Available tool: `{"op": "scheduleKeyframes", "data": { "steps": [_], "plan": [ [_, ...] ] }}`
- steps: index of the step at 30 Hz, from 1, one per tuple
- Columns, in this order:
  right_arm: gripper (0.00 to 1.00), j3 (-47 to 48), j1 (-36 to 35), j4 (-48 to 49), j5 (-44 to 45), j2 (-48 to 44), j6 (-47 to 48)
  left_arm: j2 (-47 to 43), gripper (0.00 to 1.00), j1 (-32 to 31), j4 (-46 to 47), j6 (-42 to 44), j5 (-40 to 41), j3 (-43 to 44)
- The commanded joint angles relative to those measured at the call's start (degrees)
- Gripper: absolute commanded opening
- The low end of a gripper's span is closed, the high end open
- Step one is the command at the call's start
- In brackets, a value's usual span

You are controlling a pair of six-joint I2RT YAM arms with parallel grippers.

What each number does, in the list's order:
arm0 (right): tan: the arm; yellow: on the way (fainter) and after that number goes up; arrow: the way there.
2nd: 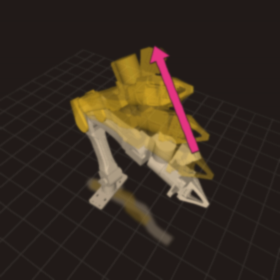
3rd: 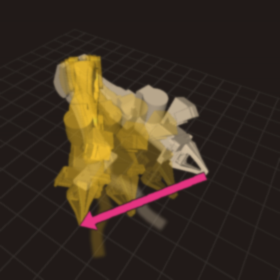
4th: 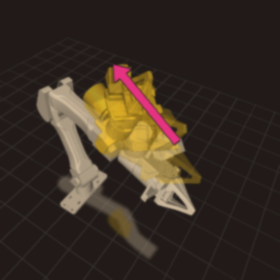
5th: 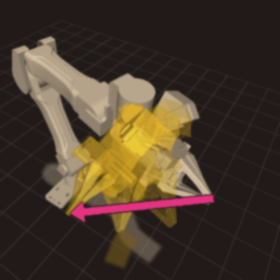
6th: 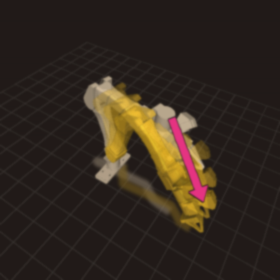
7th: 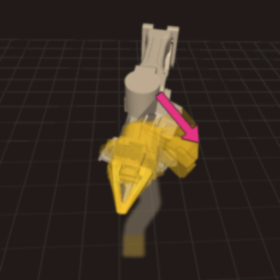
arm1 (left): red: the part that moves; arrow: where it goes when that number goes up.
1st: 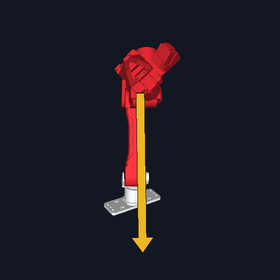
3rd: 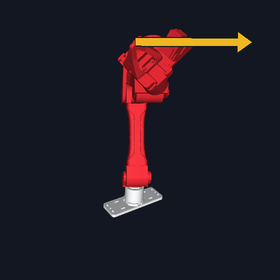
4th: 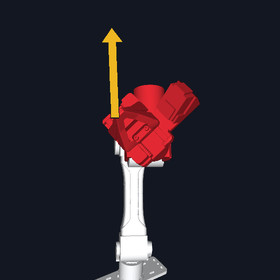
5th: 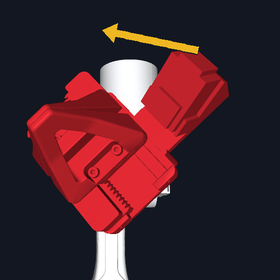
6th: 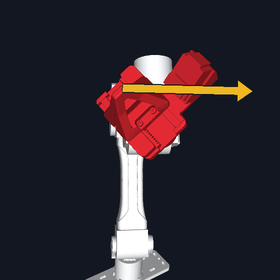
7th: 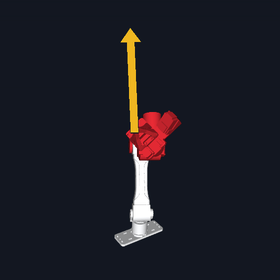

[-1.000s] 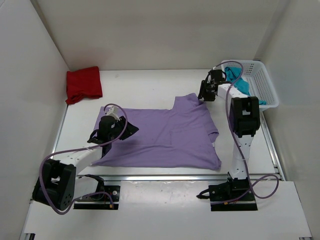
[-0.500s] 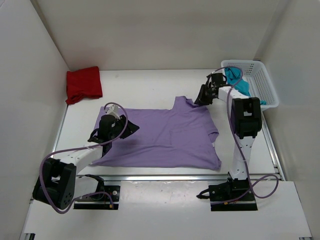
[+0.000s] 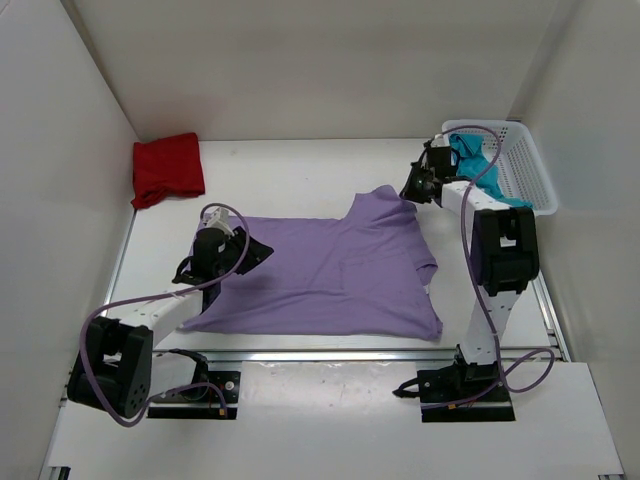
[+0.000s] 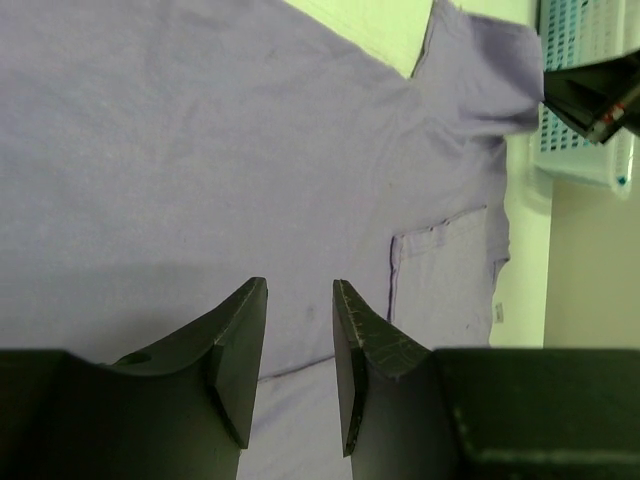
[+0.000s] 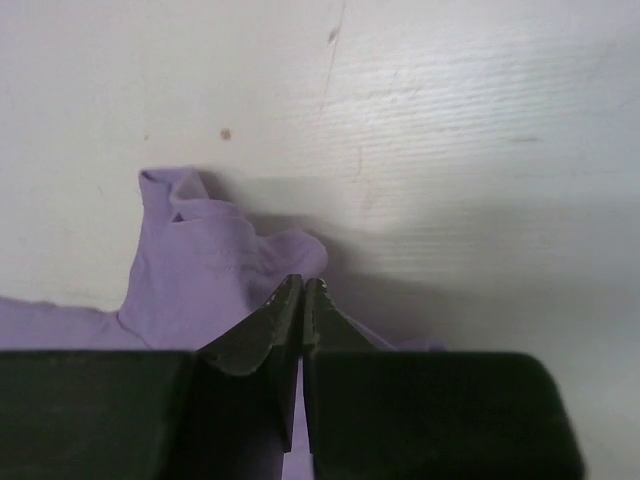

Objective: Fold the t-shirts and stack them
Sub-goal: Grap the side of the flattened tshirt furthest away from the robot with both arms

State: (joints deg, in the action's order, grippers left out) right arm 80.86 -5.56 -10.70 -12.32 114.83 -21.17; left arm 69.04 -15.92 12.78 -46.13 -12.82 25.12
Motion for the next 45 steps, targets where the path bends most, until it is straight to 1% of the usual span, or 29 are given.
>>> {"op": "scheduleKeyframes", "data": {
  "steps": [1, 3, 4, 6, 7, 8, 9, 10, 11, 12, 13, 14, 16, 17, 18, 19, 21, 23, 26, 27, 28, 29, 32, 35, 38, 41, 42, 44, 45],
  "plan": [
    [0.00, -2.54, -0.68, 6.48, 11.78, -4.26, -0.19, -0.57, 0.44, 1.07, 3.57, -2.03, 0.95, 0.37],
    [0.03, -2.90, -0.94, 6.66, 15.90, -3.91, -0.63, -0.74, 0.44, 1.60, 4.01, -2.56, 1.83, 0.02],
    [0.00, -2.99, -0.94, 6.74, 16.44, -3.30, -0.28, -0.66, 0.44, 1.94, 4.36, -3.17, 2.44, -0.16],
    [0.00, -2.90, -1.55, 7.96, 18.55, -1.98, 1.12, -0.39, 0.43, 3.61, 4.97, -4.05, 3.06, -1.12],
    [0.06, -2.73, -1.47, 8.32, 18.73, -1.10, 1.83, -0.13, 0.44, 4.66, 5.85, -4.93, 2.80, -1.91],
    [0.15, -2.64, -1.73, 8.24, 19.08, -0.83, 2.18, -0.04, 0.45, 5.54, 6.55, -5.54, 2.54, -2.27],
    [0.18, -1.68, -1.65, 7.54, 19.61, 0.04, 2.36, 0.39, 0.44, 7.12, 6.65, -5.64, 2.19, -2.71],
    [0.25, -1.24, -1.56, 7.97, 19.70, 0.40, 2.01, 0.57, 0.44, 8.44, 6.82, -6.16, 1.92, -2.63],
    [0.37, -0.71, -1.30, 8.32, 18.66, 0.49, 2.27, 0.49, 0.44, 9.15, 6.74, -6.43, 2.09, -2.54],
    [0.42, 0.43, -0.25, 7.98, 14.90, 0.92, 2.01, 0.49, 0.44, 10.72, 6.65, -6.43, 2.36, -2.36],
    [0.50, 3.14, 0.89, 5.63, 10.52, 2.23, 1.05, 0.75, 0.45, 11.26, 6.47, -6.43, 2.45, -1.66],
    [0.51, 5.08, 2.04, 1.77, 8.90, 3.81, 0.26, 0.84, 0.45, 11.96, 6.12, -6.08, 2.80, -0.61],
    [0.50, 10.96, 3.18, -1.85, 4.16, 5.49, 0.34, 1.97, 0.45, 12.75, 4.73, -4.59, 5.86, 1.49],
    [0.46, 13.34, 3.10, -3.61, 3.19, 6.63, 1.21, 3.02, 0.45, 13.37, 4.54, -4.24, 6.83, 3.16],
    [0.43, 14.49, 2.75, -6.24, 3.18, 8.03, 1.65, 3.73, 0.44, 13.98, 4.19, -4.06, 7.02, 4.48],
    [0.43, 17.02, 2.75, -7.31, 4.57, 8.74, 2.53, 5.48, 0.45, 14.77, 4.10, -4.14, 7.11, 5.19],
    [0.46, 19.41, 2.31, -9.67, 4.41, 11.89, 2.80, 8.73, 0.44, 15.83, 3.23, -4.15, 7.37, 8.78],
    [0.46, 25.28, 2.40, -12.75, 4.84, 14.88, 3.15, 14.08, 0.43, 18.90, 0.86, -3.18, 6.85, 13.16],
    [0.43, 29.34, 1.87, -15.92, 6.60, 18.23, 3.59, 20.50, 0.43, 20.14, -5.55, 2.86, 8.42, 22.04],
    [0.41, 29.35, 1.61, -16.11, 6.52, 18.50, 3.85, 21.57, 0.43, 20.92, -8.87, 3.76, 8.51, 25.73],
    [0.41, 29.09, 1.69, -15.93, 6.43, 18.50, 3.85, 24.02, 0.42, 20.93, -10.04, 5.42, 9.03, 27.33],
    [0.40, 28.22, 1.09, -15.93, 8.08, 18.16, 3.68, 25.78, 0.43, 21.37, -11.96, 6.39, 8.26, 29.78],
    [0.41, 24.36, 0.99, -13.75, 9.50, 16.40, 2.89, 30.97, 0.48, 22.16, -17.50, 10.61, 7.98, 34.80],
    [0.42, 25.56, 1.43, -13.99, 8.28, 17.00, 2.97, 33.52, 0.51, 22.60, -18.66, 13.25, 8.42, 36.22],
    [0.40, 28.21, 1.69, -16.54, 7.22, 19.56, 3.59, 34.67, 0.54, 22.95, -20.51, 15.88, 10.70, 37.89],
    [0.35, 26.55, 1.26, -15.15, 6.51, 19.47, 2.37, 35.47, 0.58, 23.22, -21.57, 16.95, 11.41, 39.12],
    [0.31, 25.67, 0.99, -14.18, 6.52, 19.30, 2.53, 35.90, 0.58, 23.48, -22.00, 16.95, 11.85, 39.73],
    [0.31, 24.88, 0.65, -12.77, 6.95, 18.51, 2.36, 36.43, 0.58, 23.66, -22.62, 17.73, 12.72, 40.79],
    [0.29, 24.79, 1.16, -12.77, 6.26, 18.42, 2.19, 36.52, 0.55, 23.31, -22.79, 17.91, 12.73, 41.58]
  ]
}}
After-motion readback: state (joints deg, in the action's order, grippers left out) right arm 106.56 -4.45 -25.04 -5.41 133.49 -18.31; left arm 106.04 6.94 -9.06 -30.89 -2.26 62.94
